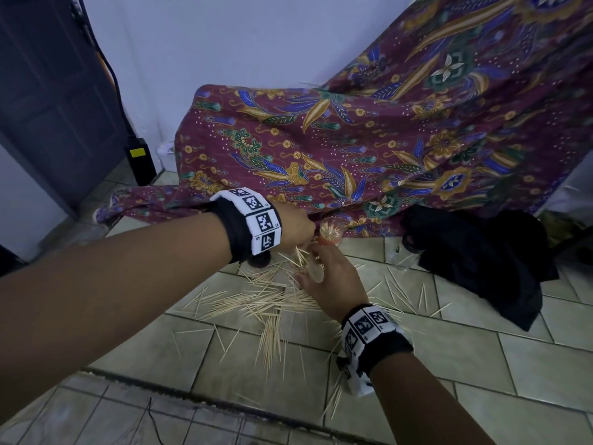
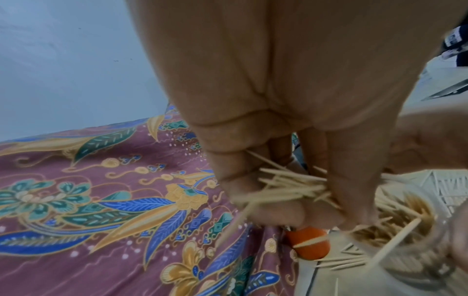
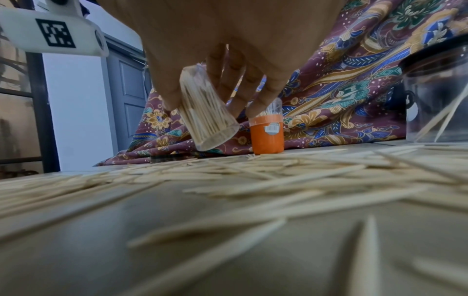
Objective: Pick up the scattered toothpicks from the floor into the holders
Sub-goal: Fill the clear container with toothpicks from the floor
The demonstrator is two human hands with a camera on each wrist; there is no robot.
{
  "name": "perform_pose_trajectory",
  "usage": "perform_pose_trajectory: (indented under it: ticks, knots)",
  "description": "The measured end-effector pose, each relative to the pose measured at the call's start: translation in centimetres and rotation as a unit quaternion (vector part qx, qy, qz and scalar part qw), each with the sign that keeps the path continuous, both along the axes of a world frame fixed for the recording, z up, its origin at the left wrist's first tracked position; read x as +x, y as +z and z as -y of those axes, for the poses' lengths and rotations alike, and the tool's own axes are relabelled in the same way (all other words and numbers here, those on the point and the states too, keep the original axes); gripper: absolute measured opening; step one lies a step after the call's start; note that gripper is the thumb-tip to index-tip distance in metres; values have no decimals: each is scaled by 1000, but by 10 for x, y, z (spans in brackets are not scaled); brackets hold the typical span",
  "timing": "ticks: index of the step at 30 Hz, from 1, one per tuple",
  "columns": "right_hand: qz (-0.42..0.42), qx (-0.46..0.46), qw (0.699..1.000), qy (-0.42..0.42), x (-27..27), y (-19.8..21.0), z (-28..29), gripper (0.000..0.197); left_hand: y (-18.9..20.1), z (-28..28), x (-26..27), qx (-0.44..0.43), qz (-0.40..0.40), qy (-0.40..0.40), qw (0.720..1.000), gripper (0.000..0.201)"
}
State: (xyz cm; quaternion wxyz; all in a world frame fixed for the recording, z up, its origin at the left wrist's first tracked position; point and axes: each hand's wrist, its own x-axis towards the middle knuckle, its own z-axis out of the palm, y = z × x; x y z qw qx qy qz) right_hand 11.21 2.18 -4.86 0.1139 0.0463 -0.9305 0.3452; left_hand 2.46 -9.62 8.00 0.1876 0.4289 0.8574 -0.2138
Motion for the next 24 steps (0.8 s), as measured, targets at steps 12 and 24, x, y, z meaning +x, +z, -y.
perform_pose_trajectory:
  ticks: [12,24]
  knots:
    - [-3,-17,1000,-12,0,-1,-3,53,5,2,-9,140,84,73,984,29]
    - [-15,-10,1000,-11,0,-1,-1,49,-9,13,-8,243,110,98,959,3]
